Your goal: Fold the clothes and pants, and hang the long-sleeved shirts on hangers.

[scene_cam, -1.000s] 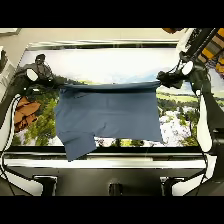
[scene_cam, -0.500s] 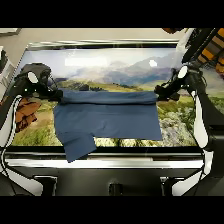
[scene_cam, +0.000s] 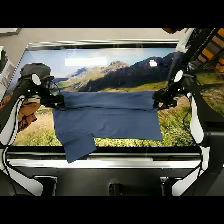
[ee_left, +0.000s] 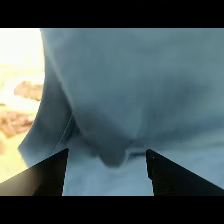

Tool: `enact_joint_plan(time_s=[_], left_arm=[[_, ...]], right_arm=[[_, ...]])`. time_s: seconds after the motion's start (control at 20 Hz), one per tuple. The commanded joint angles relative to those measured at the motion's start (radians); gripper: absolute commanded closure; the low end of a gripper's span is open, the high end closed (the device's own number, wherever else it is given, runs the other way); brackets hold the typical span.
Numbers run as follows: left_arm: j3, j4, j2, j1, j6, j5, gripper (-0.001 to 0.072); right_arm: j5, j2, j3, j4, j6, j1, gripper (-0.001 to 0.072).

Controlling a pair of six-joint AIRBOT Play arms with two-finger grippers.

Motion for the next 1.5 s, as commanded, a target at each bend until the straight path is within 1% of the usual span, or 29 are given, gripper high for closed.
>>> enact_joint_plan(time_s=[0.0,0.05,0.15,0.25,0.35,0.4,0.45,0.55,0.65,0.75,0.9,1.05,1.15,1.2,1.25,1.45], left_arm=[[-0.002,-0.040,0.048,0.049,-0.032,-0.067,0.0153],[-0.025,-0.084,0.091,0.089,-0.019,-0.070,0.0153],[-0.144,-0.171,0.201,0.177,0.032,-0.068,0.0153],[-0.377,-0.238,0.357,0.270,0.061,-0.048,0.0154],[-0.649,-0.262,0.529,0.325,0.067,0.011,0.0161],[-0.777,-0.283,0.613,0.337,0.070,0.048,0.0162],[-0.900,-0.318,0.697,0.339,0.097,0.075,0.0162],[-1.091,-0.416,0.827,0.336,0.179,0.106,0.0162],[-1.215,-0.488,0.914,0.336,0.240,0.116,0.0162],[-1.287,-0.518,0.966,0.336,0.277,0.121,0.0163],[-1.307,-0.557,0.975,0.333,0.296,0.152,0.0163],[-1.308,-0.560,0.975,0.318,0.295,0.197,0.0163],[-1.309,-0.560,0.974,0.303,0.294,0.257,0.0163],[-1.309,-0.563,0.970,0.295,0.294,0.288,0.0163],[-1.309,-0.564,0.960,0.288,0.294,0.314,0.0163],[-1.309,-0.588,0.869,0.245,0.303,0.365,0.0164]], right_arm=[[0.084,0.047,0.000,-0.007,-0.116,-0.016,0.0293],[0.100,0.082,0.000,-0.020,-0.163,-0.033,0.0293],[0.059,0.170,-0.024,0.004,-0.188,-0.114,0.0294],[0.021,0.259,-0.119,0.068,-0.214,-0.211,0.0294],[-0.030,0.344,-0.278,0.186,-0.232,-0.280,0.0295],[-0.062,0.386,-0.364,0.246,-0.260,-0.293,0.0296],[-0.085,0.419,-0.435,0.267,-0.278,-0.292,0.0296],[-0.110,0.468,-0.547,0.286,-0.297,-0.271,0.0296],[-0.114,0.496,-0.621,0.314,-0.312,-0.266,0.0296],[-0.103,0.505,-0.653,0.320,-0.317,-0.266,0.0297],[-0.087,0.512,-0.654,0.321,-0.324,-0.266,0.0305],[-0.086,0.516,-0.654,0.327,-0.323,-0.266,0.0318],[-0.084,0.516,-0.654,0.330,-0.324,-0.266,0.0320],[-0.083,0.516,-0.654,0.332,-0.324,-0.266,0.0360],[-0.082,0.516,-0.654,0.333,-0.327,-0.266,0.0373],[-0.090,0.516,-0.654,0.334,-0.327,-0.266,0.0373]])
